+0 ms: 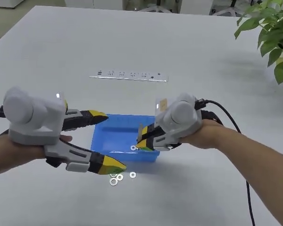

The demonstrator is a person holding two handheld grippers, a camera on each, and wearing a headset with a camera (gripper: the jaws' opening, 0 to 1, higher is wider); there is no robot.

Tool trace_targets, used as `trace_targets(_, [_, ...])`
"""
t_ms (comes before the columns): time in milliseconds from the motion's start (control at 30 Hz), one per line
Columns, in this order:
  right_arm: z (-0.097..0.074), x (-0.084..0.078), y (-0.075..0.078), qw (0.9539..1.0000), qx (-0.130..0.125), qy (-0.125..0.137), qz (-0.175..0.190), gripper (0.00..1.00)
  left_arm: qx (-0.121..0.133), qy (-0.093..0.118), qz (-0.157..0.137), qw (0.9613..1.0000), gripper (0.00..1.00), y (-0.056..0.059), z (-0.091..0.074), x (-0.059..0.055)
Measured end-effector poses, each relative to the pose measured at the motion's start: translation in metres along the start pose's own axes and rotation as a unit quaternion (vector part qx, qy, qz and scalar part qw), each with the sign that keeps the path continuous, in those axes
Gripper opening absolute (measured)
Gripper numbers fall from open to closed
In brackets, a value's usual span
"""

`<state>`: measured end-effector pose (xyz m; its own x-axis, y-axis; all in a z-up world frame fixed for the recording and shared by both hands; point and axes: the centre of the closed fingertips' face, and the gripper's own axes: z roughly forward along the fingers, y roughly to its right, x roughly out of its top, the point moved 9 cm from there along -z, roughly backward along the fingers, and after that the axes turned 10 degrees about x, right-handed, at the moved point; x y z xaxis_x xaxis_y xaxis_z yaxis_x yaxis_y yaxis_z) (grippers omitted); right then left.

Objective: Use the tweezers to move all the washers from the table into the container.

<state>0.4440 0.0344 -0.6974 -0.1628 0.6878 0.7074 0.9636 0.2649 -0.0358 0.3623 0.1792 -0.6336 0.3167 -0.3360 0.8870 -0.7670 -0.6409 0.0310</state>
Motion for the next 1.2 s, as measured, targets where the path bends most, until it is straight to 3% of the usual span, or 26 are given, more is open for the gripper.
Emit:
trace_targets(300, [0.002, -0.006, 0.002, 1.0, 0.0, -0.009, 0.001, 0.1, -0.016, 0.001, 0.014, 0.9998, 0.74, -0.005, 0.016, 0.008])
trace_targets(800, [0.002, -0.008, 0.002, 0.9999, 0.004, -0.007, 0.007, 0.1, -0.043, -0.004, 0.069, 0.9967, 0.28, -0.011, 0.043, 0.02])
trace_targets(1200, [0.002, -0.007, 0.002, 0.9999, 0.005, -0.01, 0.0, 0.1, -0.051, -0.017, 0.108, 0.9927, 0.17, -0.013, 0.06, 0.022])
